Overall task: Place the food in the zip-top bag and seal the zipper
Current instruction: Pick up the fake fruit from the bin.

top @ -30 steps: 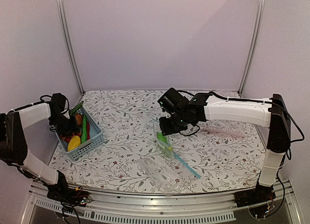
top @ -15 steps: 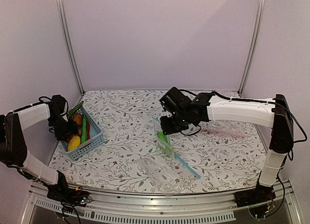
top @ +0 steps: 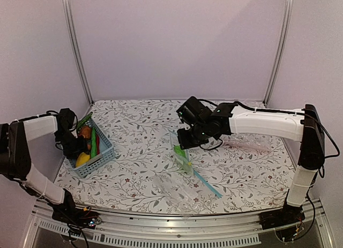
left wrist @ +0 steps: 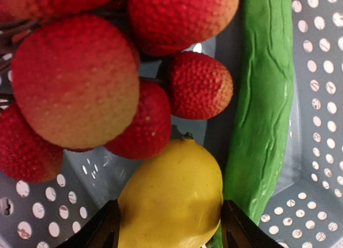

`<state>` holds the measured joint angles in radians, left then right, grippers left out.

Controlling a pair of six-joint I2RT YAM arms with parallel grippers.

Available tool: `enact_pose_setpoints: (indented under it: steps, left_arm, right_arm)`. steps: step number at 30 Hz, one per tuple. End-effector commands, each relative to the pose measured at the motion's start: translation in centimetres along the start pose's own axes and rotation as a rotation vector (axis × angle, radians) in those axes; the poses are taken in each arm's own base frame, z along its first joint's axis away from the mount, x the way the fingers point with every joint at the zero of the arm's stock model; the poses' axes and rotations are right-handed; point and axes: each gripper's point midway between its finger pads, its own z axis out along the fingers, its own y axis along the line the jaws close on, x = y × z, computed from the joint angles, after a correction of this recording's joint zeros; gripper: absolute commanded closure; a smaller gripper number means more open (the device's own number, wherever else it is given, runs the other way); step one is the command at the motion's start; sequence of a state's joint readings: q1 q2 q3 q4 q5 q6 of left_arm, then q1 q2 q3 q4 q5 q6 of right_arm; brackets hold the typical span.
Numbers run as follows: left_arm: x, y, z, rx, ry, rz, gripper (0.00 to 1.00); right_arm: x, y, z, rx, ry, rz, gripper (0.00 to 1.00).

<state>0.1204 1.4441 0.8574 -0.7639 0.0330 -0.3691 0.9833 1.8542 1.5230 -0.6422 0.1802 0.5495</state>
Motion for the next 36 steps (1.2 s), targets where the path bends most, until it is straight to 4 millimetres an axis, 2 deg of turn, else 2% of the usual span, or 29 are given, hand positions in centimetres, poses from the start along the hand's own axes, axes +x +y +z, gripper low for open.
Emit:
enact_pose_setpoints:
  steps: [1,8,12,16,19,23,29,36]
  left_arm:
    - [1.2,-1.9,0.6,0.061,0.053,0.047,0.37]
    - [1.0,0.5,0.5,-0.087,0.033,0.045,0.36]
    - [1.4,0.2,1.1,-0.082,0.067,0.047,0.3]
    - [1.7,-0.2,1.7,-0.077,0.093,0.062,0.28]
    - [1.7,-0.2,1.7,-0.087,0.092,0.073,0.31]
    - [1.4,0.0,1.1,-0.104,0.067,0.076,0.41]
    - [0.3,0.1,-1.1,-0.103,-0.03,0.072,0.48]
    - [-1.6,-1.1,-6.3,-0.023,-0.191,0.036,0.5]
  right_arm:
    - [-0.7,-0.1,-0.9,-0.017,-0.029,0.013,1.0]
    - [-0.7,0.0,-0.9,-0.02,-0.029,0.019,1.0]
    - [-0.7,0.0,-0.9,-0.02,-0.029,0.019,1.0]
    - [-0.7,0.0,-0.9,-0.02,-0.031,0.018,1.0]
    - [-0.8,0.0,-0.9,-0.021,-0.033,0.018,1.0]
    - [-0.8,0.1,-0.8,-0.022,-0.031,0.017,1.0]
    - [-0.8,0.1,-0.8,-0.023,-0.032,0.017,1.0]
    - [-1.2,0.3,-1.3,-0.035,-0.041,0.017,1.0]
